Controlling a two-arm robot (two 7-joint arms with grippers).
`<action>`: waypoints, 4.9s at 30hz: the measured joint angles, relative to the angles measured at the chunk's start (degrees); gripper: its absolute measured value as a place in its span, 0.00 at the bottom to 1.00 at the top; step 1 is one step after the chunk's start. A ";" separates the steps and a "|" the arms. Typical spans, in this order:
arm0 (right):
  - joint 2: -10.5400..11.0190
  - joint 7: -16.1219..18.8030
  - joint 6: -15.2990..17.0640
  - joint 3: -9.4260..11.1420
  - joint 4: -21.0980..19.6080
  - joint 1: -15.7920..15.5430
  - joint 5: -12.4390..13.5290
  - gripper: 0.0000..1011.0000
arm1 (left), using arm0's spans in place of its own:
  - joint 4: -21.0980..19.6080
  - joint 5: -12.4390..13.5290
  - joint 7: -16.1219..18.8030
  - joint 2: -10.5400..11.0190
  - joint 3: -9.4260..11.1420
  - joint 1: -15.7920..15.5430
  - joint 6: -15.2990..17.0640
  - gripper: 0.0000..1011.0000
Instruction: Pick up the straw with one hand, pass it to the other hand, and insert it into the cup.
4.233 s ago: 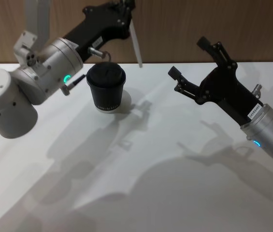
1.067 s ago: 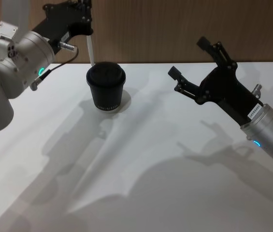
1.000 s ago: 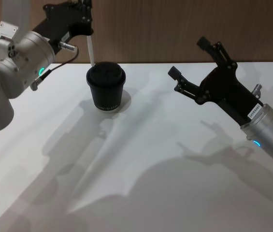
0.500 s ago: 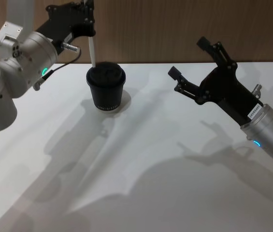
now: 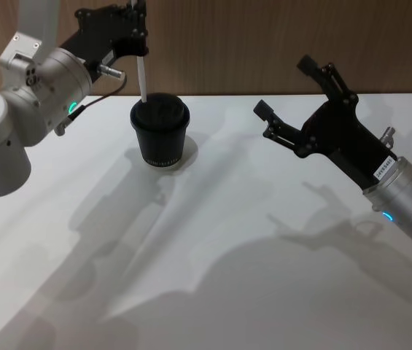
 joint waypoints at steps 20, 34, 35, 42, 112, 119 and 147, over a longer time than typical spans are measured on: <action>0.00 0.00 0.00 0.00 0.00 0.00 0.00 0.99 | 2.46 1.15 -1.12 -1.22 0.09 -0.90 -0.39 0.02; 0.00 0.00 0.00 0.00 0.00 0.00 0.00 0.99 | 2.57 2.44 -1.53 -1.53 0.34 -1.06 -0.08 0.02; 0.00 0.00 0.00 0.00 0.00 0.00 0.00 0.99 | 2.57 2.44 -1.53 -1.53 0.34 -1.06 -0.08 0.02; 0.00 0.00 0.00 0.00 0.00 0.00 0.00 0.99 | 1.99 3.26 -1.48 -1.60 0.42 -0.94 0.35 0.02; 0.00 0.00 0.00 0.00 0.00 0.00 0.00 0.99 | 2.27 5.31 -3.96 -3.47 -1.97 -0.30 2.82 0.02; 0.00 0.00 0.00 0.00 0.00 0.00 0.00 0.99 | 2.78 5.70 -4.18 -3.69 -1.99 -0.38 3.16 0.02; 0.00 0.00 0.00 0.00 0.00 0.00 0.00 0.99 | 4.80 6.76 -4.82 -4.45 -1.84 -0.33 3.33 0.36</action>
